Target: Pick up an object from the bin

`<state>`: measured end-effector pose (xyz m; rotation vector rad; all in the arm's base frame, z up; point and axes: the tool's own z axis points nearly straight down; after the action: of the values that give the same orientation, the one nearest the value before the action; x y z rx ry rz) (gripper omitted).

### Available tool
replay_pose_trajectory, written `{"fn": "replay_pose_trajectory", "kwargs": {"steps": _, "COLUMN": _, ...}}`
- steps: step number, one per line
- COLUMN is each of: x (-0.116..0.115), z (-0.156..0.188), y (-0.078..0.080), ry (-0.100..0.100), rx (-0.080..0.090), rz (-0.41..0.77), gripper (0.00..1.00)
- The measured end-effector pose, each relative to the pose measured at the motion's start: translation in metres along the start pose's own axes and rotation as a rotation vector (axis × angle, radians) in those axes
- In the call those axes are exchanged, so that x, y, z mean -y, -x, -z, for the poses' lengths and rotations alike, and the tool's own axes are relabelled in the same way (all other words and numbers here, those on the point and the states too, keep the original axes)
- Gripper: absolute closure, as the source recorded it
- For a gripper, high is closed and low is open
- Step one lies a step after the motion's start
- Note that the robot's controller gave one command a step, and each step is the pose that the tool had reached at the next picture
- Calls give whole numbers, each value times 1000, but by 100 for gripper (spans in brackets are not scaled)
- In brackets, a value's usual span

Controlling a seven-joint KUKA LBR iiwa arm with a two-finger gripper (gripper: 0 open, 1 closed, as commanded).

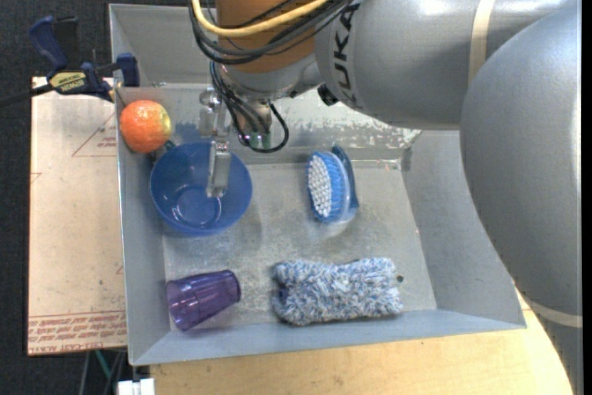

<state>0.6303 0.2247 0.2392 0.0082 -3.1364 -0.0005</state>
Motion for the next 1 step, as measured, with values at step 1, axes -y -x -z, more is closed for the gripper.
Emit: {"fn": "replay_pose_trajectory", "kwargs": {"steps": 1, "x": 2, "z": 5, "y": 1, "ry": 1, "rx": 7, "rz": -4, "gripper": 0}}
